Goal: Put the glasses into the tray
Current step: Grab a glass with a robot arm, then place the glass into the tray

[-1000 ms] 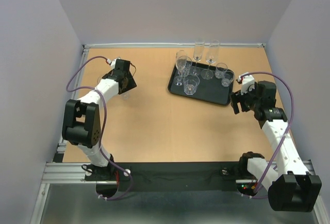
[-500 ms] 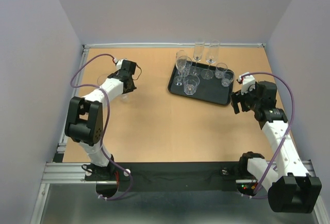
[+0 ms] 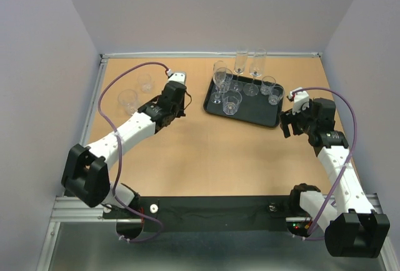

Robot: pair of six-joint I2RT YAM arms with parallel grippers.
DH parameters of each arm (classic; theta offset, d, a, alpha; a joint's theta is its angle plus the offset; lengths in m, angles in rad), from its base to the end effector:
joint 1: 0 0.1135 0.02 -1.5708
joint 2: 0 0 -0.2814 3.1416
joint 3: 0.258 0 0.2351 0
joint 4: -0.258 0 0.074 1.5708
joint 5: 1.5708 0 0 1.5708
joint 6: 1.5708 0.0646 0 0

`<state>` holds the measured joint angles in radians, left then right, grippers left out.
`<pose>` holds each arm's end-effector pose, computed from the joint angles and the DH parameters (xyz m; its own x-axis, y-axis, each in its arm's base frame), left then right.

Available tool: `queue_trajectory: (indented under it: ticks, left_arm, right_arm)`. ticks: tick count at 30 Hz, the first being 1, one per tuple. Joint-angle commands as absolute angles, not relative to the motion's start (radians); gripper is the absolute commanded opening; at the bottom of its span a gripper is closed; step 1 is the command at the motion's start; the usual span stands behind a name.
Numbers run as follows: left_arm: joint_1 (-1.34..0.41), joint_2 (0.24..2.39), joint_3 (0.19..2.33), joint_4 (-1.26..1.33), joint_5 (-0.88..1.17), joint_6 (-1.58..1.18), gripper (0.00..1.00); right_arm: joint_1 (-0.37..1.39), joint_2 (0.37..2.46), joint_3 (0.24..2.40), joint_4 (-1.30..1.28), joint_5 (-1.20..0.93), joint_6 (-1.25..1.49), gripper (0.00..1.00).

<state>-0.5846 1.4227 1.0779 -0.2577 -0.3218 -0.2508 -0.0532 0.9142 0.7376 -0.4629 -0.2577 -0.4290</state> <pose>0.2816 -0.1619 0.2948 -0.5338 0.0709 -0.8426 0.1794 0.9833 -0.0309 0.1927 0.0062 0.2741 -0.4784 -0.3773 -0.7930 -0.3868 0.9012 -0.1954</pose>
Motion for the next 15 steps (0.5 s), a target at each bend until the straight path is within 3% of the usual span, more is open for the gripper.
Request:
queue_trajectory:
  ticks: [1, 15]
  left_arm:
    - [-0.638, 1.348, 1.028, -0.178, -0.275, -0.187, 0.00]
    - [-0.885, 1.264, 0.973, -0.022, -0.247, -0.078, 0.00]
  right_arm:
    - [-0.057, 0.907, 0.729, -0.419, -0.247, -0.420, 0.83]
    - [-0.057, 0.922, 0.726, -0.408, -0.222, -0.411, 0.83]
